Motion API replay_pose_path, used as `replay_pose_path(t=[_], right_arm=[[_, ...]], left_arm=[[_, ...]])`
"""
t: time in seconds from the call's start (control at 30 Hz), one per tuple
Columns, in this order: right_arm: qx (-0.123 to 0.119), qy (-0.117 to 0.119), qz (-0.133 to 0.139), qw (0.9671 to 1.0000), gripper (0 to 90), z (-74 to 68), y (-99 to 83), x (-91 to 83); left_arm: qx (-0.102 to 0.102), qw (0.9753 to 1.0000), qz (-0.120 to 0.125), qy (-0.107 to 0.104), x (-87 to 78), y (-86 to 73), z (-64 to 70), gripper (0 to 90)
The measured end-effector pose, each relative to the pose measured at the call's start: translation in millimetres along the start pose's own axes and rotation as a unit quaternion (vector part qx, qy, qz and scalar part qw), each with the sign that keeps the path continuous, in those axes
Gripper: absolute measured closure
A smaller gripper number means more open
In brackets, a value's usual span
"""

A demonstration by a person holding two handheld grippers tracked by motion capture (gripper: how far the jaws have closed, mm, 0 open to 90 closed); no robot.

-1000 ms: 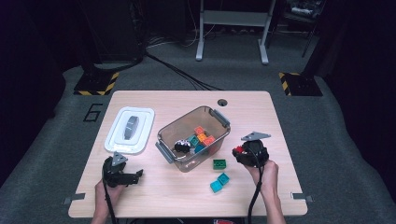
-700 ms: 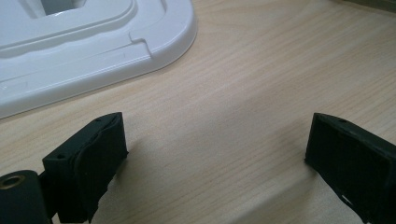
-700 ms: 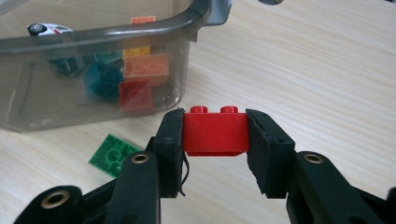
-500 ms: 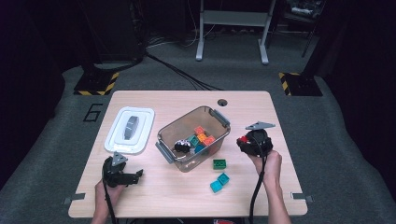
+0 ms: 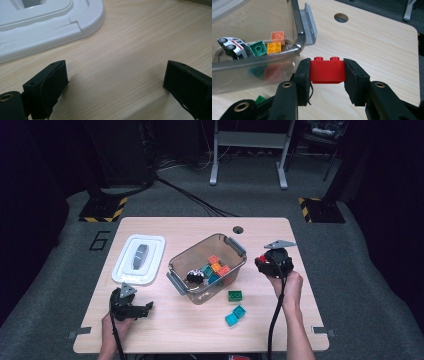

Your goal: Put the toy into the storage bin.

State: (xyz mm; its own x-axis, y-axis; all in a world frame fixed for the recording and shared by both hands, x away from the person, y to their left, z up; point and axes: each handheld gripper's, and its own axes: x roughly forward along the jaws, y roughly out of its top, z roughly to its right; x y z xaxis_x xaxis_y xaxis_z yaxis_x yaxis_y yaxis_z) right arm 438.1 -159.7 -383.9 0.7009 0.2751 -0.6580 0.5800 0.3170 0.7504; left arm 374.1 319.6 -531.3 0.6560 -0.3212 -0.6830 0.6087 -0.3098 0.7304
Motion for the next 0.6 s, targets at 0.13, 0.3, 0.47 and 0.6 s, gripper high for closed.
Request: replay_pose_path(t=[0.13,0.3,0.47,0.6], right_arm=[[-0.007,0.0,0.007,1.0,58.8,-2.3,8.5,-2.1],[-0.014,0.006,0.015,0.9998,58.8,-7.3,20.9,-5.2],[-0.026,0.013,0.021,0.9994,58.8,-15.6,32.3,-6.4],[-0.039,0.024,0.021,0.9987,58.8,-23.7,39.3,-3.6]], left_arm=[[0.0,1.0,0.0,0.0,0.0,0.0,0.0,5.1],[0.0,1.0,0.0,0.0,0.0,0.0,0.0,5.1],[0.0,1.0,0.0,0.0,0.0,0.0,0.1,5.1],[0.0,1.0,0.0,0.0,0.0,0.0,0.1,5.1]])
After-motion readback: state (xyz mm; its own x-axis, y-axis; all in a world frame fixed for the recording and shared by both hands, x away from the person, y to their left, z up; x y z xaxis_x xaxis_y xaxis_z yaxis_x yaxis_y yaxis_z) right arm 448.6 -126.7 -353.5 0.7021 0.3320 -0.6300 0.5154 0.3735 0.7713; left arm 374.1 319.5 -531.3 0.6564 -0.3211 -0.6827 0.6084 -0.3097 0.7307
